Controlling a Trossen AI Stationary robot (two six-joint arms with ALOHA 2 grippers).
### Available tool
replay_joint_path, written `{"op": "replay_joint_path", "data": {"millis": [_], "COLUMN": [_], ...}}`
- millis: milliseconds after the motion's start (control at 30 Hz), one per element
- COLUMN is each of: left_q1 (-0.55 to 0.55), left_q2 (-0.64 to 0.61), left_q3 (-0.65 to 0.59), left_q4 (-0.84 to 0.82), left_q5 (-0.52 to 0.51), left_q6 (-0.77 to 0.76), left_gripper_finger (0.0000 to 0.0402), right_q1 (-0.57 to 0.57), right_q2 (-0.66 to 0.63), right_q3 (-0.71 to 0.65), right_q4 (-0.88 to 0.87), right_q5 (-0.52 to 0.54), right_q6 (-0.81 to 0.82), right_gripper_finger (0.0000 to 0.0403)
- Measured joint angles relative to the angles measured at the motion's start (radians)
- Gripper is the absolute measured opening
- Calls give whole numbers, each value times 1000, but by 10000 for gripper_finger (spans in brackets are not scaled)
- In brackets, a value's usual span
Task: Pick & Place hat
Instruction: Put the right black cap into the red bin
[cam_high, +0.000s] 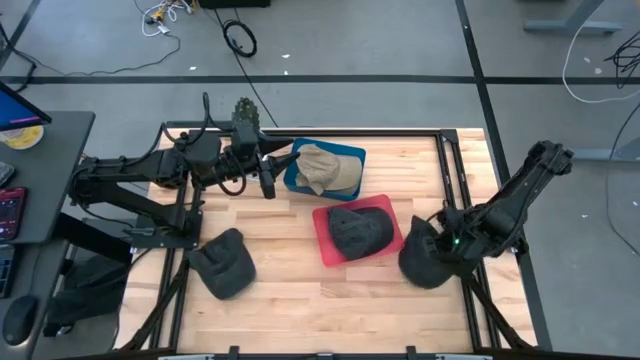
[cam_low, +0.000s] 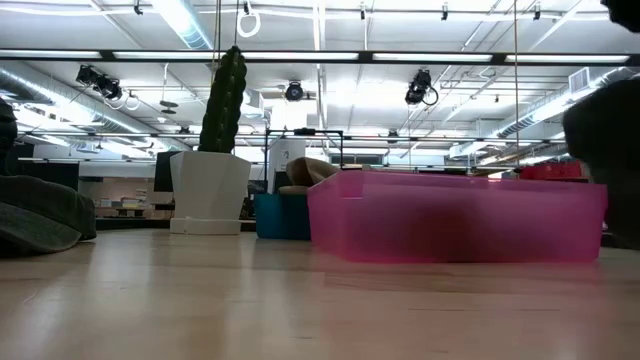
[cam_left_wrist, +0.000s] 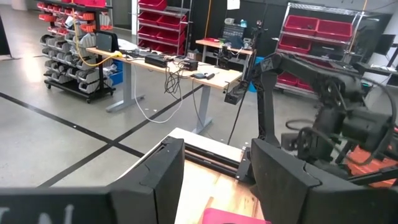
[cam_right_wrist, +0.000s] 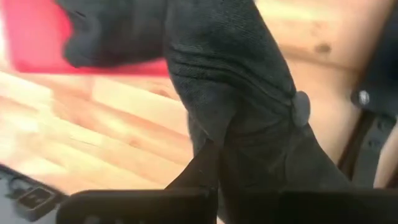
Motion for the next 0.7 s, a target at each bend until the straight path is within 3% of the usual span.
{"op": "replay_joint_path", "data": {"millis": [300,700], "left_q1": [0,0], "left_q2": [0,0], "left_q3": [0,0], "left_q4": [2,11], "left_q5": [0,0], "left_q6": [-15,-68], "left_gripper_finger": [190,190], "right_q1": [-78,-301], "right_q2": [-27,-28], "right_q3": [172,408], "right_q4": [-36,32], "right_q5": [100,174], "right_q6": [-322,-807], "right_gripper_finger": [0,0]}}
